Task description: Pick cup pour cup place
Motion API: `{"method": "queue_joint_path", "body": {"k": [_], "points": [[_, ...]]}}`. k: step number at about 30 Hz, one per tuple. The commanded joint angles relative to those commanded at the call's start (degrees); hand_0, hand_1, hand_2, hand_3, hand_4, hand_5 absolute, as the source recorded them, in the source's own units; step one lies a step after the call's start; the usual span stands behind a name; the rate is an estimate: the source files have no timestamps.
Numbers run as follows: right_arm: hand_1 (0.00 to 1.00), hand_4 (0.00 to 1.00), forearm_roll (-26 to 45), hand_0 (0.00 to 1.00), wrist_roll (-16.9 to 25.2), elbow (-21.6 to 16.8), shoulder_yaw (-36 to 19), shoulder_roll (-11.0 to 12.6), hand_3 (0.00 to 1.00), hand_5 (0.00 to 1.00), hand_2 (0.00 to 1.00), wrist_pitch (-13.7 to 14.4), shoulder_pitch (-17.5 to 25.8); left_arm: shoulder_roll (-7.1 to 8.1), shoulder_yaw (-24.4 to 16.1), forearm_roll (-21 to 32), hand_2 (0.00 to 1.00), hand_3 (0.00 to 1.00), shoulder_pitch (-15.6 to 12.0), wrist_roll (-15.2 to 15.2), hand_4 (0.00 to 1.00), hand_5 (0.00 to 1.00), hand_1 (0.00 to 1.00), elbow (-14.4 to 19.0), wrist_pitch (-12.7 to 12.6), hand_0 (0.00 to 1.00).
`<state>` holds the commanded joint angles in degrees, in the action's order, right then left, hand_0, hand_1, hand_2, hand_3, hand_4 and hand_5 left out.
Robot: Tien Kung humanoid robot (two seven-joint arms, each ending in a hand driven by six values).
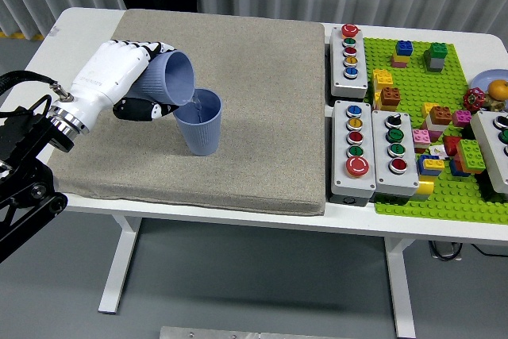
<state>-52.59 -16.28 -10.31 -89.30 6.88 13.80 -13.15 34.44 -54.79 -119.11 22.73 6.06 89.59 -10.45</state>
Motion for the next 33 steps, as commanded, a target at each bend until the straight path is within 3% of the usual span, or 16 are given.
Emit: {"method": "queue_joint_path", "body": {"k": [13, 26, 33], "points": [[0.632, 0.002, 0.0, 0.707, 0.0, 0.0, 0.0, 0.0, 0.573, 0.111, 0.585, 0.0, -0.1, 0.86, 0.8, -2.3, 0.584, 0.591, 0.7, 0.3, 0.720, 0.134, 0.538, -0.1, 0.1, 0.552], [0.632, 0.002, 0.1, 0.706, 0.1, 0.0, 0.2, 0.2, 0.573, 0.110, 0.586, 0.0, -0.1, 4.08, 3.3, -4.7, 0.584, 0.590, 2.9, 0.8, 0.718, 0.138, 0.537, 0.9, 1.1, 0.556], [0.632, 0.002, 0.2, 0.706, 0.1, 0.0, 0.3, 0.2, 0.573, 0.110, 0.586, 0.1, 0.0, 4.35, 3.6, -5.0, 0.584, 0.590, 3.7, 1.0, 0.717, 0.139, 0.538, 0.0, 1.1, 0.556]]}}
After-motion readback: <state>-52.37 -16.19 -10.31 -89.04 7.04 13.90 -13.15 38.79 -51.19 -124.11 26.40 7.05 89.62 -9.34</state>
